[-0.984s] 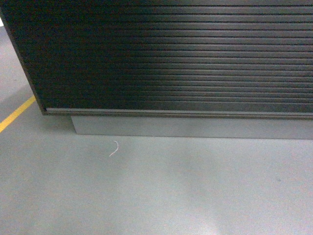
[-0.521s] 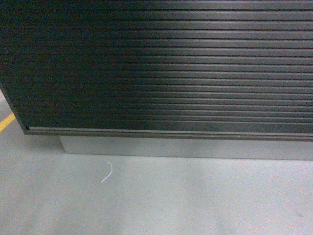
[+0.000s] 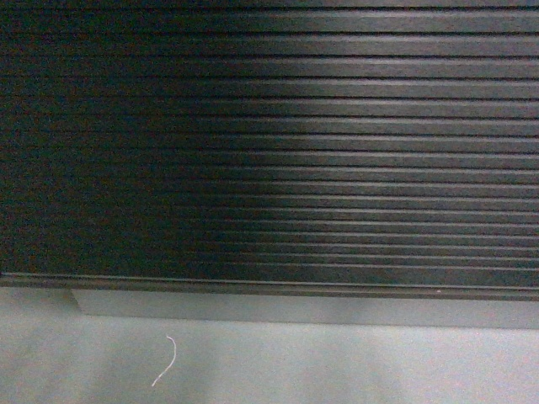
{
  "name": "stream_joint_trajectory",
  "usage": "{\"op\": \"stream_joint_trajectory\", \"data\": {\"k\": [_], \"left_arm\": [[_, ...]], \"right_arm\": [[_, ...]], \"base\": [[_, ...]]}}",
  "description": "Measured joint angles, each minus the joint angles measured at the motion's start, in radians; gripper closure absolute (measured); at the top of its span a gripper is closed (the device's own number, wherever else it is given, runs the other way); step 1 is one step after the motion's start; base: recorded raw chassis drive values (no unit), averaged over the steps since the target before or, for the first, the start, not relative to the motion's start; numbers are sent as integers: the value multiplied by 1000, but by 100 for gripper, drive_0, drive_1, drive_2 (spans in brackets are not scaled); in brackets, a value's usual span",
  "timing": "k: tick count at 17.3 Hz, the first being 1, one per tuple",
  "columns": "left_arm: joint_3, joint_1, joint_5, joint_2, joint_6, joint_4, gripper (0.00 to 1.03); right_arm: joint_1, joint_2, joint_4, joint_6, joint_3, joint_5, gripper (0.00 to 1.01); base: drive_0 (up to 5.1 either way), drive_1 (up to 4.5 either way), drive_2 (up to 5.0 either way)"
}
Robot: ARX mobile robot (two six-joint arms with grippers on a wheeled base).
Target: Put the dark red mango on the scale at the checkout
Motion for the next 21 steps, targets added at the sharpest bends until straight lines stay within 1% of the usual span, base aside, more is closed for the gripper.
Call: {"op": "stream_joint_trajectory", "data": {"k": [4, 21], "left_arm": [[0, 0, 0, 0, 0, -5, 5], [0, 0, 0, 0, 0, -2, 5]], "right_arm": [[0, 0, -4, 0, 0, 0, 3], [0, 0, -5, 0, 0, 0, 3]], "base": [[6, 359, -347], [0, 0, 0]]}}
